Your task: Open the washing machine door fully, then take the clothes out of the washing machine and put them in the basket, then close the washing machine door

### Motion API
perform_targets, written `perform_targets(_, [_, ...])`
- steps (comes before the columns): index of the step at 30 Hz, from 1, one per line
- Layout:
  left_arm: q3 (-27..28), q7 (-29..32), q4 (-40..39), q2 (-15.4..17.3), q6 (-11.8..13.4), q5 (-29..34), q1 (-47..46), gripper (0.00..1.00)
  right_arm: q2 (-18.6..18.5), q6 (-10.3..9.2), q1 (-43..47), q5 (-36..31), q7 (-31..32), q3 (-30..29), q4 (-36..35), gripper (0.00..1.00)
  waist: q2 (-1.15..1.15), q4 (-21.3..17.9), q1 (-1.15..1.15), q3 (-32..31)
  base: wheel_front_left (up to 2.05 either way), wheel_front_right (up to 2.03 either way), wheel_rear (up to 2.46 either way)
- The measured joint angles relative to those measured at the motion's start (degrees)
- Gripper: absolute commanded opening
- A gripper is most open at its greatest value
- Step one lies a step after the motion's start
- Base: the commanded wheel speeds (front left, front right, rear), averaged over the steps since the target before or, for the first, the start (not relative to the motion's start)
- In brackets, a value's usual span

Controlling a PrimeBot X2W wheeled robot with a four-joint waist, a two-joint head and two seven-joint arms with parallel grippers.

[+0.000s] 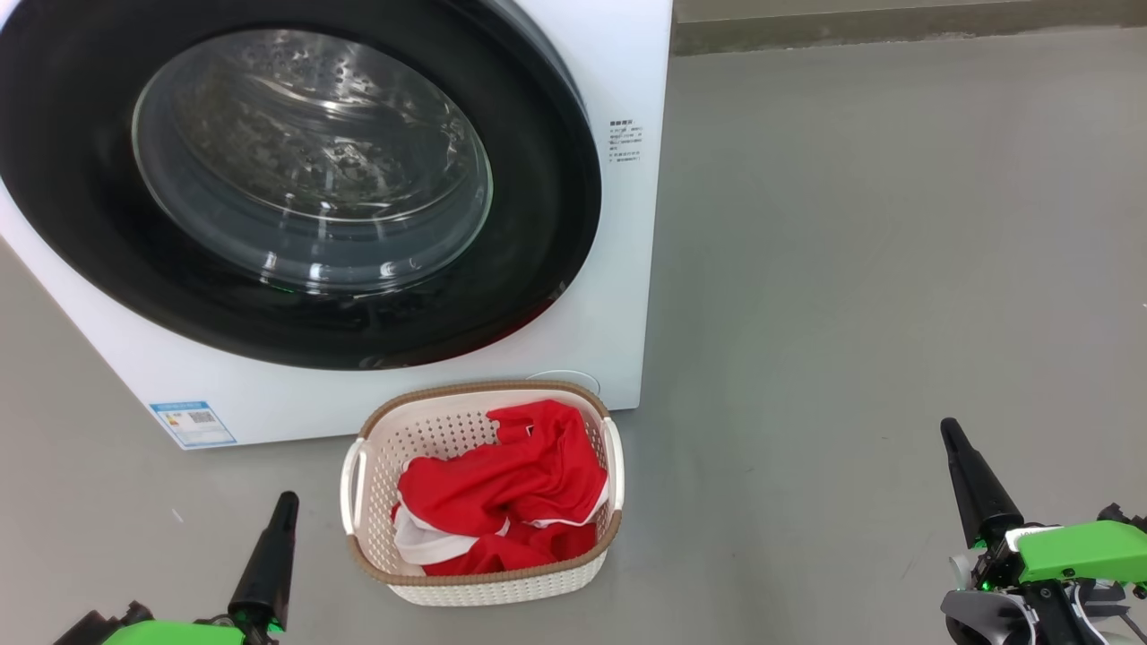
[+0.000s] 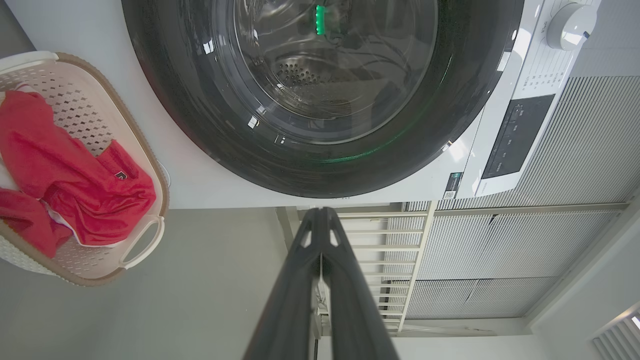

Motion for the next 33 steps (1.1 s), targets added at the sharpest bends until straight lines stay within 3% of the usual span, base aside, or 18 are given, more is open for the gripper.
perform_targets(33, [0.00,0.00,0.00,0.00,0.00,0.00,-0.01,0.00,0.00,-0.01,0.00,0.00,0.00,-0.01,0.00,0.00,0.00,0.00,0.00,0.00,0.00,0.00,0.00])
